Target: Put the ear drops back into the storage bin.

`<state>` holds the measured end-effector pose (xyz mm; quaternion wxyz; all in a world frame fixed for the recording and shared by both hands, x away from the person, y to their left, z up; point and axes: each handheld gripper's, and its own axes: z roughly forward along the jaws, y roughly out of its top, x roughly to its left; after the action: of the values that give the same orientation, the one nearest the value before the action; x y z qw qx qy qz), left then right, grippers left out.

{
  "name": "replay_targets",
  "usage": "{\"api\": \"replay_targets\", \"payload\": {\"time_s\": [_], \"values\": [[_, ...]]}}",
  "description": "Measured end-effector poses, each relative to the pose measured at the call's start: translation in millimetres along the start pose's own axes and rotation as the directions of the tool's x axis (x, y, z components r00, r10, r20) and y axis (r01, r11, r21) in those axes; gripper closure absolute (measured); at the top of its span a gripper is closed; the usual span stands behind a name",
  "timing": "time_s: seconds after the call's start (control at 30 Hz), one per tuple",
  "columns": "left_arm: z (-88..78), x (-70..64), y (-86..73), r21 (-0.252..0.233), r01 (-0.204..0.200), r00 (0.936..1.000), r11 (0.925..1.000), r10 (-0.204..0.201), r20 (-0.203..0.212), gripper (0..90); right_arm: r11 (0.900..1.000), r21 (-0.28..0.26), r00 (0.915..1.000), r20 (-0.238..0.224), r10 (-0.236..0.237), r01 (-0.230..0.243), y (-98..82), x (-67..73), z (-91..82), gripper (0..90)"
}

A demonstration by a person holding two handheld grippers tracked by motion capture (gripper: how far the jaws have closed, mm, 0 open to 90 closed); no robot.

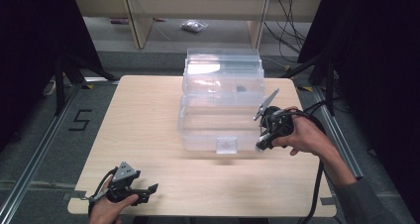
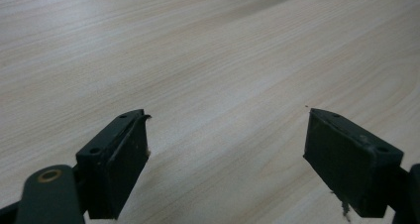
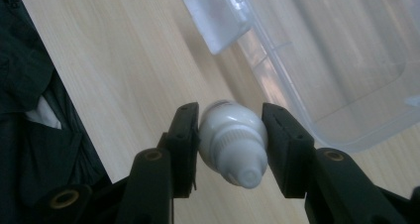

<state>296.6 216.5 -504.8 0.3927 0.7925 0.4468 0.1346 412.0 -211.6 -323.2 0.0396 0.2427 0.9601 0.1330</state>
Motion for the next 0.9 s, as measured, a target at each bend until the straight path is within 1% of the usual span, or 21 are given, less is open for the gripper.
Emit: {"api": "replay_targets", "payload": {"time_s": [0.03,0.07,0.1,0.13,0.17,0.23,0.3,0.37,0.4,0.43,0.47,0.53,0.57,0.6,0.7,0.73,0.77,0.8,0.83,0.87,0.9], "values": [[0.0,0.0,0.0,0.0,0.0,1.0,1.0,0.0,0.0,16.4,1.0,-0.004,1.0,0.002,0.01,-0.01,1.2,-0.7,-2.9,60.1],[0.0,0.1,0.1,0.0,0.0,1.0,1.0,0.0,0.0,16.4,1.0,-0.004,1.0,0.002,0.01,-0.01,1.2,-0.7,-2.9,60.1],[0.1,0.0,-0.1,0.0,0.001,1.0,1.0,-0.001,0.001,16.4,1.0,-0.007,0.9999,0.012,0.009,-0.009,2.1,-1.8,-4.3,60.1],[0.1,0.0,-0.1,0.001,-0.001,1.0,1.0,0.001,0.003,16.4,1.0,0.001,0.9999,0.007,0.011,-0.011,3.4,-3.2,-6.1,60.1],[0.2,0.0,0.0,0.0,-0.001,1.0,1.0,0.001,0.003,16.4,1.0,0.002,0.9998,0.014,0.013,-0.013,4.2,-4.5,-7.4,60.1],[0.2,0.1,0.3,0.0,-0.002,1.0,1.0,0.002,-0.003,16.4,1.0,0.009,0.9999,0.013,0.011,-0.011,7.2,-10.5,-7.6,60.1],[0.1,0.4,0.1,0.004,-0.007,1.0,1.0,0.007,0.0,16.4,1.0,0.012,0.9995,0.013,0.028,-0.028,8.9,-13.6,-7.6,60.1],[1.4,0.0,-0.2,-0.012,0.001,1.0,0.9999,-0.002,-0.003,16.4,0.999,0.017,0.9995,0.013,0.029,-0.029,10.0,-15.5,-7.7,60.1],[0.0,0.7,0.3,0.006,-0.008,1.0,1.0,0.008,0.0,16.4,1.0,0.017,0.9996,0.016,0.021,-0.022,11.7,-19.4,-7.2,60.2],[-0.1,0.7,0.1,0.008,-0.009,1.0,0.9999,0.009,0.0,16.4,1.0,0.018,0.9998,0.019,0.009,-0.009,12.9,-22.0,-7.0,60.1],[1.0,0.0,-0.4,-0.006,0.003,1.0,1.0,-0.003,-0.001,16.4,0.999,0.023,0.9994,0.019,0.028,-0.029,13.7,-22.8,-7.3,60.1],[0.8,0.3,-0.2,-0.004,0.005,1.0,1.0,-0.005,-0.005,16.4,0.999,0.024,0.9992,0.023,0.031,-0.032,14.8,-25.1,-7.6,60.1],[0.3,0.0,0.1,-0.005,0.008,1.0,1.0,-0.008,0.0,16.4,0.999,0.032,0.9989,0.023,0.04,-0.041,15.9,-26.6,-8.1,60.1],[-0.3,0.4,-0.1,0.006,-0.001,1.0,1.0,0.001,-0.001,16.4,0.998,0.035,0.9988,0.018,0.045,-0.045,17.7,-29.8,-7.9,60.1],[1.1,0.2,-0.3,-0.004,0.006,1.0,1.0,-0.006,-0.003,16.4,0.998,0.036,0.9982,0.026,0.053,-0.054,20.3,-33.6,-7.8,60.2],[0.4,0.3,0.1,0.0,0.002,1.0,1.0,-0.002,-0.002,16.4,0.998,0.039,0.9981,0.026,0.057,-0.058,22.3,-37.5,-8.1,60.1],[0.4,-0.4,0.2,-0.003,0.008,1.0,1.0,-0.008,0.0,16.4,0.998,0.039,0.9981,0.026,0.057,-0.058,22.3,-37.5,-8.1,60.1],[0.1,0.3,-0.1,0.003,0.001,1.0,1.0,-0.001,-0.005,16.4,0.998,0.036,0.9982,0.026,0.054,-0.055,23.4,-40.3,-7.9,60.1],[0.4,0.7,-0.2,0.001,0.0,1.0,1.0,0.0,-0.003,16.4,0.997,0.049,0.9972,0.039,0.063,-0.065,24.6,-42.7,-8.1,60.1],[0.9,-0.6,-0.2,-0.017,0.021,0.9998,0.9996,-0.021,0.001,16.4,0.996,0.057,0.997,0.038,0.068,-0.07,25.8,-46.6,-7.9,60.1],[0.9,-0.6,-0.2,-0.017,0.021,0.9998,0.9996,-0.021,0.001,16.4,0.996,0.057,0.997,0.038,0.068,-0.07,25.8,-46.6,-7.9,60.1]]}}
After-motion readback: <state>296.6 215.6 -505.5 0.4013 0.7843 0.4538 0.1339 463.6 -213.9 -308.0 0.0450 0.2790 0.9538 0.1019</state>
